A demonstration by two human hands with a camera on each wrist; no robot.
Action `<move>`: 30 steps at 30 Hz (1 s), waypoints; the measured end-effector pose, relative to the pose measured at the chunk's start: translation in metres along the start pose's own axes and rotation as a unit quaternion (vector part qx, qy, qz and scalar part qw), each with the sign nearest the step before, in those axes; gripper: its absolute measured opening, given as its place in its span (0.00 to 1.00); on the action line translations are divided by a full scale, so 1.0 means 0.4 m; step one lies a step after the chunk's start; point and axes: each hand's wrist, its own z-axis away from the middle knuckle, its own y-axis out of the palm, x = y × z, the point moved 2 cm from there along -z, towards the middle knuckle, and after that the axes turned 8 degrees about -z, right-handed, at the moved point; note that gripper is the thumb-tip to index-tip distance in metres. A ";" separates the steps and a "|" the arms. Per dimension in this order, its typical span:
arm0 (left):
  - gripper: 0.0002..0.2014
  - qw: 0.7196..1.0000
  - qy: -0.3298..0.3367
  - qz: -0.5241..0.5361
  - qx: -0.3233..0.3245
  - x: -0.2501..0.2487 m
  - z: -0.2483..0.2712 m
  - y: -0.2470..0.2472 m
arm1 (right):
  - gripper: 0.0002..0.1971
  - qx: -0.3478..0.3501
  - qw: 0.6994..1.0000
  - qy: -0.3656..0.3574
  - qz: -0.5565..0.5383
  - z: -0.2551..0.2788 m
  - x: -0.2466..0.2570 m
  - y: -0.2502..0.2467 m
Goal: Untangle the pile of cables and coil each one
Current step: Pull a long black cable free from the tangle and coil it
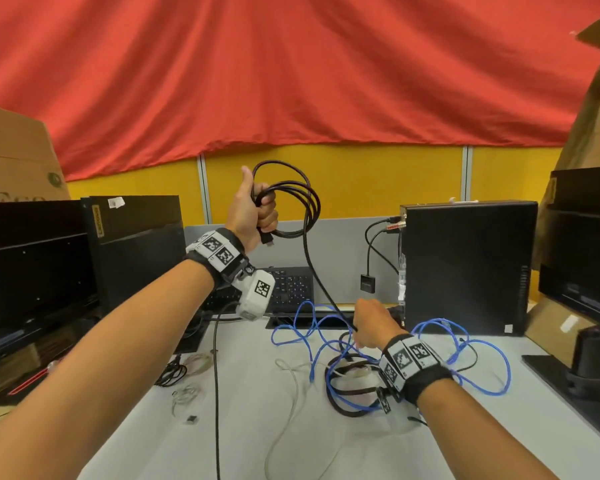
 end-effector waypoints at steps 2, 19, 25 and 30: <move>0.33 1.000 0.004 -0.022 -0.004 -0.005 0.003 0.012 | 0.05 0.006 0.999 -0.025 -0.024 -0.005 0.002 0.000; 0.29 0.958 0.090 -0.272 -0.032 -0.039 -0.013 0.110 | 0.21 -0.007 0.690 -0.205 -0.694 0.026 0.184 -0.177; 0.31 0.969 0.080 -0.232 0.015 -0.004 -0.004 0.125 | 0.21 -0.102 0.737 -0.066 -0.665 -0.028 0.183 -0.179; 0.31 0.990 0.036 -0.129 0.043 0.031 0.003 0.120 | 0.15 0.022 0.680 -0.141 -0.719 -0.043 0.133 -0.146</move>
